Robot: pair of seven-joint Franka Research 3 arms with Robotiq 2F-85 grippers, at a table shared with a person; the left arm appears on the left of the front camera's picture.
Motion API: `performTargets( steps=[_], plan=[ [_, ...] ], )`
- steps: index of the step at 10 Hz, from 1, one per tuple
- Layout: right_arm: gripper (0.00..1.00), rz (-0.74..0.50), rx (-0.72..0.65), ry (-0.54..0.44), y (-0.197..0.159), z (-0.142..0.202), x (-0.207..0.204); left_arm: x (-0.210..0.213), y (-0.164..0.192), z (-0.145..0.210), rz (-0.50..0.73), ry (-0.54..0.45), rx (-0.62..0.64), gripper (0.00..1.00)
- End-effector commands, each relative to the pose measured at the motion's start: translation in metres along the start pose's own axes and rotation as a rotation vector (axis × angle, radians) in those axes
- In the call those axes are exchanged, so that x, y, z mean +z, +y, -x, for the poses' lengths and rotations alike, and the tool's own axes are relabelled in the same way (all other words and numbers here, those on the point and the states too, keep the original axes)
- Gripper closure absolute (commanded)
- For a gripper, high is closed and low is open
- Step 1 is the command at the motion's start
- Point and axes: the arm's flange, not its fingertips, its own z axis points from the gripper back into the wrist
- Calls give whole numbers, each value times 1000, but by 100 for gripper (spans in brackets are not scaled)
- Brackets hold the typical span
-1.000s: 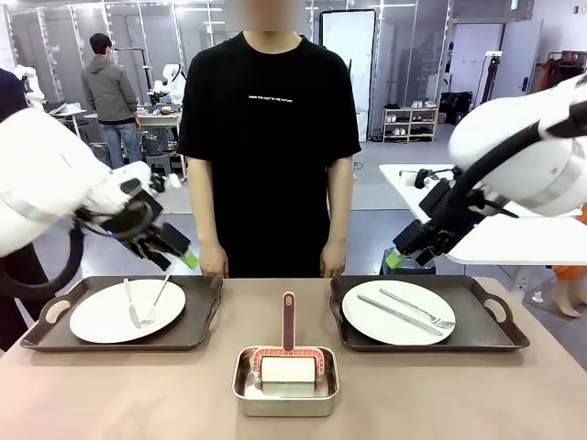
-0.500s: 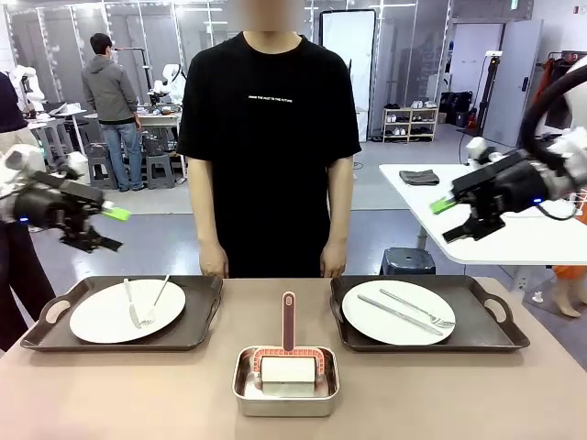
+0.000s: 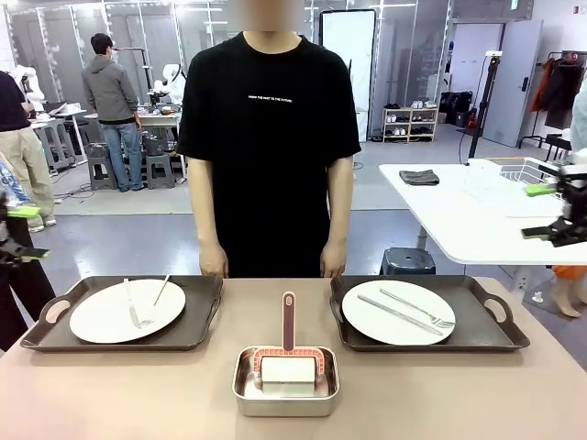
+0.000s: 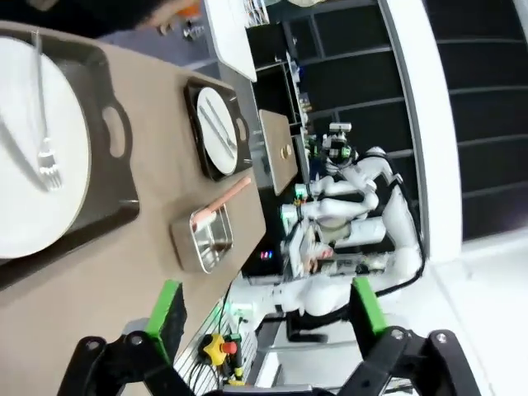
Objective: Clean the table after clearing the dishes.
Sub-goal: When the left (or right) Handle tray is removed, use the left hand (or right hand) to clean the left (or right) side of the table with the Lint Roller.
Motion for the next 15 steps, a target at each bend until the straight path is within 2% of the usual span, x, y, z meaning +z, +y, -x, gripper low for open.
performTargets(
  steps=[1, 3, 5, 10, 12, 15],
  plan=[
    [0, -51, -36, -66, -11, -3, 26, 30, 8, 3, 40, -114, 81, 0],
    [0, -68, -88, -142, -38, 12, 63, 62, 12, 25, 36, -193, 110, 0],
    [0, -61, -114, -170, -51, 23, 79, 74, 9, 35, 12, -231, 115, 0],
    [0, -33, -121, -178, -52, 22, 79, 71, 12, 32, -10, -250, 141, 0],
    [0, -35, -123, -165, -57, 23, 83, 76, 18, 32, -10, -201, 123, 0],
    [0, -35, -123, -165, -57, 23, 83, 76, 18, 32, -10, -201, 123, 0]
  ],
)
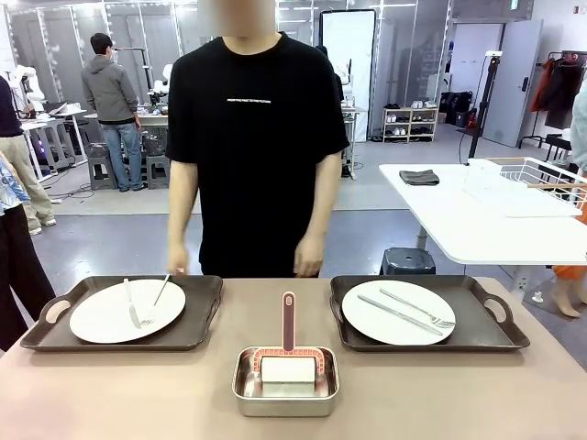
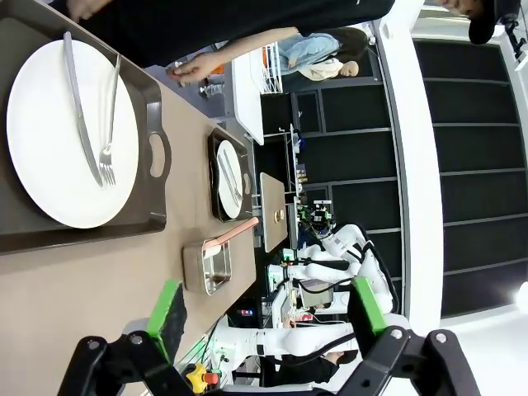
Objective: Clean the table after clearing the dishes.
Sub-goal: When the left (or right) Handle tray is removed, use the left hand (or right hand) to clean the left (or right) side of the table with the Lint Roller.
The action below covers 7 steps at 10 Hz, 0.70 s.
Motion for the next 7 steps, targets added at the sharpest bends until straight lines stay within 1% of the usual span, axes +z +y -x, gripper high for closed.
performTargets(
  steps=[1, 7],
  plan=[
    [0, 0, 3, -1, 2, 0, 1, 3, -1, 1, 3, -3, -1, 0],
    [0, 0, 3, -1, 2, 0, 1, 3, -1, 1, 3, -3, -1, 0]
  ],
)
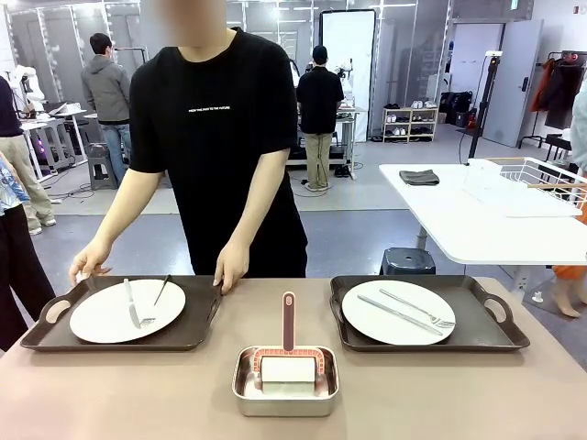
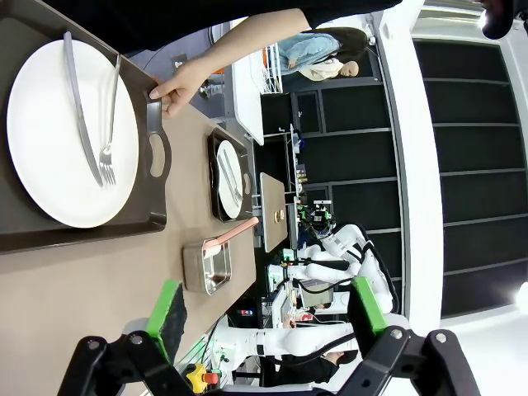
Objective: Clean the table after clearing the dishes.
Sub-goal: When the left (or right) Handle tray is removed, use the left hand (or right hand) to clean the left (or right) side of the table with the Lint Roller.
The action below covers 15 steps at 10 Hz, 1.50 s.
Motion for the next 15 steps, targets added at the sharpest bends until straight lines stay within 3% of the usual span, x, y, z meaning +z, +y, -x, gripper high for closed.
performTargets(
  steps=[1, 15],
  plan=[
    [0, 0, 3, -1, 2, 0, 1, 3, -1, 1, 3, -3, -1, 0],
    [0, 0, 3, -1, 2, 0, 1, 3, -1, 1, 3, -3, -1, 0]
  ],
)
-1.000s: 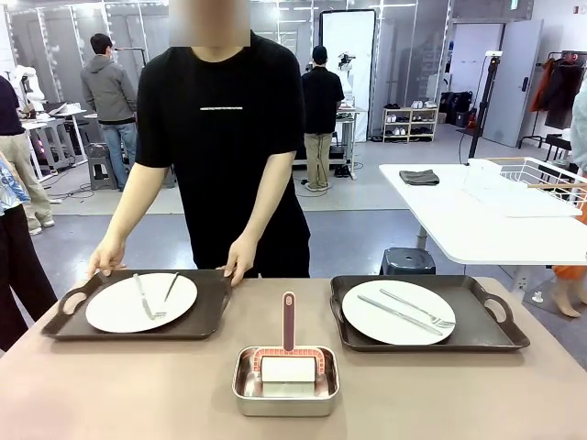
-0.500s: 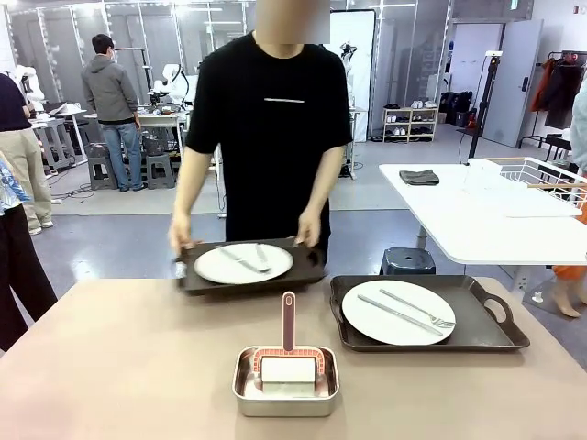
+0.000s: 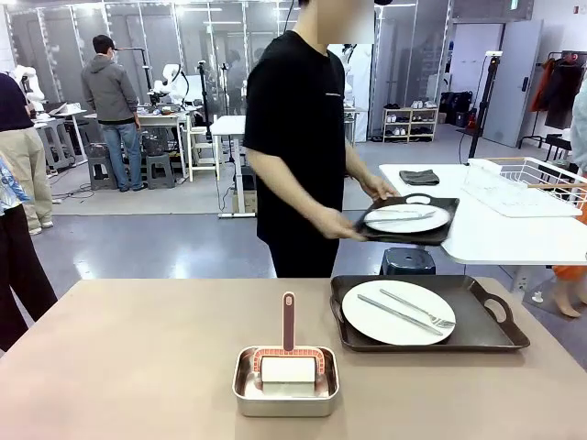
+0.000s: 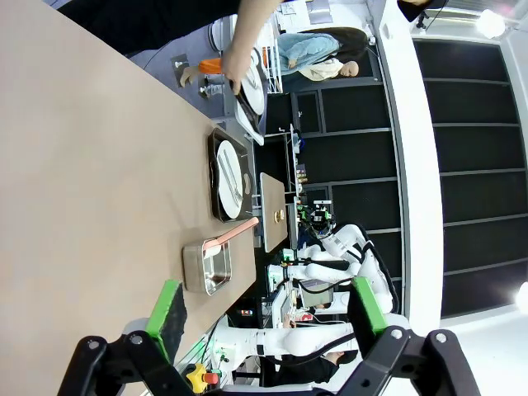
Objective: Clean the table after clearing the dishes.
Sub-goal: When the left (or right) Handle tray is removed, use the left hand (or right hand) to clean the left (or right) side of the table with the Lint Roller.
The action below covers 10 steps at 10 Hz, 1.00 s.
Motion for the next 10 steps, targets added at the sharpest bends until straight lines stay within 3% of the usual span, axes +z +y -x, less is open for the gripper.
performTargets(
  steps=[1, 10],
  plan=[
    [0, 0, 4, -1, 2, 0, 1, 3, -1, 1, 3, -3, -1, 0],
    [0, 0, 4, -1, 2, 0, 1, 0, 0, 0, 0, 0, 0, 0]
  ],
)
